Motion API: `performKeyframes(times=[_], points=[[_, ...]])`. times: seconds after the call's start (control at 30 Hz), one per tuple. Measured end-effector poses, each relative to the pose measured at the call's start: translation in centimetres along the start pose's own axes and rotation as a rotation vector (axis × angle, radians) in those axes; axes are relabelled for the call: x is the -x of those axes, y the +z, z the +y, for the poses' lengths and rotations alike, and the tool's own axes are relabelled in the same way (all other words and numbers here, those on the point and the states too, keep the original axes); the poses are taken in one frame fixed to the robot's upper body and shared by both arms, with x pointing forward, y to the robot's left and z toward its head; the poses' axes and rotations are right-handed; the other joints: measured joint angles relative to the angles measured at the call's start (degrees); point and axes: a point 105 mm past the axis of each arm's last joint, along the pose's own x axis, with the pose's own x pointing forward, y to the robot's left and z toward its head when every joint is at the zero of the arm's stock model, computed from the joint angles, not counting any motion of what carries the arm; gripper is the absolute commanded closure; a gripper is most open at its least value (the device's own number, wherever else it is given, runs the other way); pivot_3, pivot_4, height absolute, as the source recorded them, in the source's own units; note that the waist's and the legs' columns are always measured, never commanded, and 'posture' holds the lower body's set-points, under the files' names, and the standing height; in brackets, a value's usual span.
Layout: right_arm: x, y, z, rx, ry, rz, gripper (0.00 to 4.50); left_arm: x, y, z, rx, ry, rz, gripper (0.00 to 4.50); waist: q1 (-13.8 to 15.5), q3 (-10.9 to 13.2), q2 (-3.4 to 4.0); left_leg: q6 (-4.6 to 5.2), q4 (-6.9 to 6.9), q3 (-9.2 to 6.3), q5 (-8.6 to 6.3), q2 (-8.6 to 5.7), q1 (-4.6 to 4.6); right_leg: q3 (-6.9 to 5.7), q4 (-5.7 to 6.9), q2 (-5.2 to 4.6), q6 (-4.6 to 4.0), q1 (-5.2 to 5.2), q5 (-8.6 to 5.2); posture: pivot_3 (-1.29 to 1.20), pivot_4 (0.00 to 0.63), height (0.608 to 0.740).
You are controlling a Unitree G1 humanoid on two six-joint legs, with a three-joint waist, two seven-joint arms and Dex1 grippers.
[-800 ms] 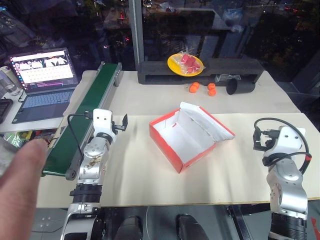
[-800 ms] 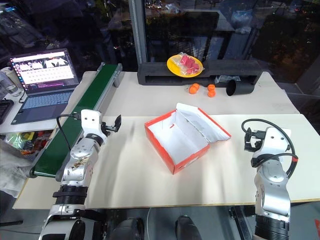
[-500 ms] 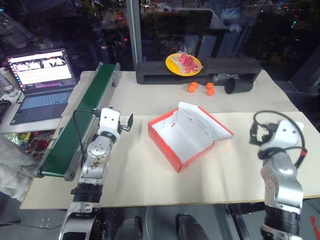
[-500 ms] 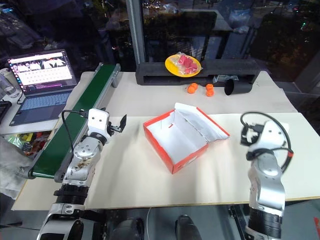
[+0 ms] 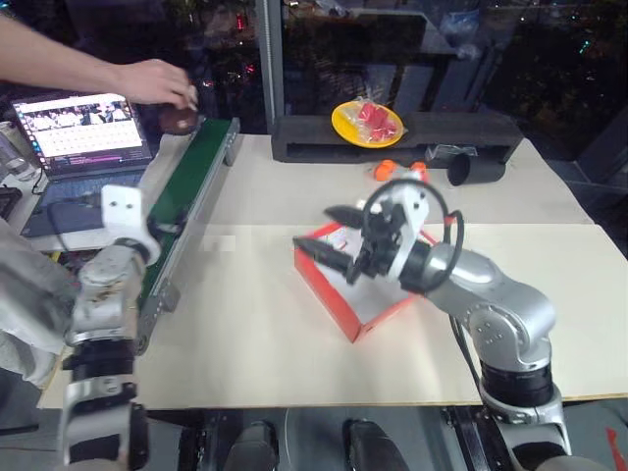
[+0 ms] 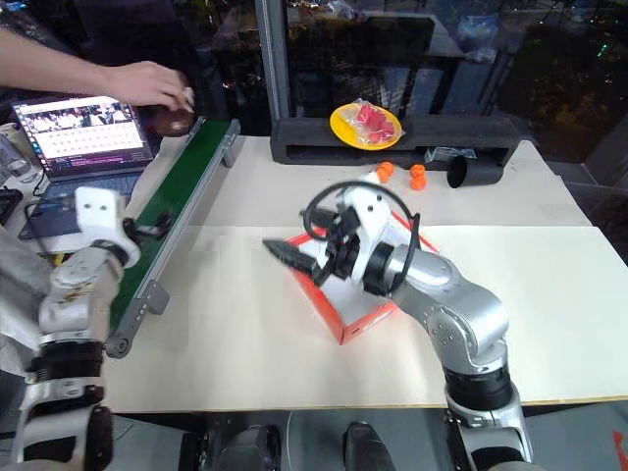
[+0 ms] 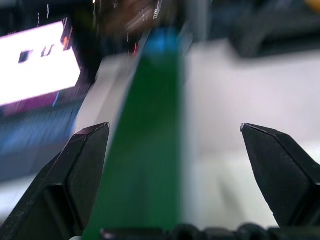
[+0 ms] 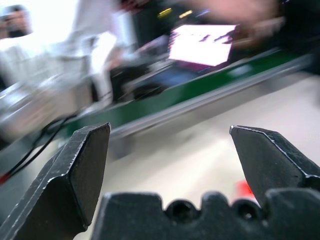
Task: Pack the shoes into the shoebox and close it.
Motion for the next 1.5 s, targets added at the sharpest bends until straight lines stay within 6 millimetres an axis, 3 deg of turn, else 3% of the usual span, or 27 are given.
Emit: performKeyframes(times=[0.13, 0.5, 0.73, 1.07, 1.5], points=[[0.7, -2.4, 1.2, -0.042, 0.076, 0.083, 0.01, 0.8, -1.7, 2.0, -0.032, -0.014, 0.147, 0.0, 0.39, -0.06, -0.1, -0.01, 0.03, -0.05, 0.01, 0.01, 0.06, -0.09, -0.06, 0.01, -0.14, 0.0, -0.09, 0.0, 0.15, 0.733], [1.4, -5.4, 0.9, -0.078, 0.015, 0.159, 0.01, 1.1, -3.4, 0.7, -0.037, -0.104, 0.242, 0.0, 0.35, -0.09, -0.18, -0.08, 0.04, -0.1, 0.05, 0.06, 0.16, -0.12, 0.16, 0.08, -0.3, -0.05, -0.18, 0.0, 0.15, 0.733], [1.5, -6.3, 0.1, -0.092, -0.06, 0.176, 0.01, 0.5, -2.7, 0.7, -0.032, -0.097, 0.23, 0.0, 0.37, -0.14, -0.26, -0.08, 0.04, -0.11, 0.05, 0.05, 0.16, -0.13, 0.18, 0.08, -0.3, -0.05, -0.18, 0.0, 0.15, 0.733], [2.3, -8.4, 1.0, -0.116, -0.011, 0.255, 0.01, -0.1, -2.6, 1.0, -0.038, -0.076, 0.245, 0.0, 0.36, -0.17, -0.32, -0.08, 0.05, -0.12, 0.05, 0.05, 0.16, -0.13, 0.18, 0.08, -0.3, -0.04, -0.18, 0.0, 0.15, 0.733], [2.2, -8.8, 1.5, -0.094, 0.002, 0.262, 0.01, -0.8, -1.0, 1.4, -0.038, -0.047, 0.208, 0.0, 0.47, -0.18, -0.41, -0.08, 0.07, -0.13, 0.05, 0.05, 0.16, -0.14, 0.18, 0.08, -0.3, -0.04, -0.18, 0.0, 0.15, 0.733]])
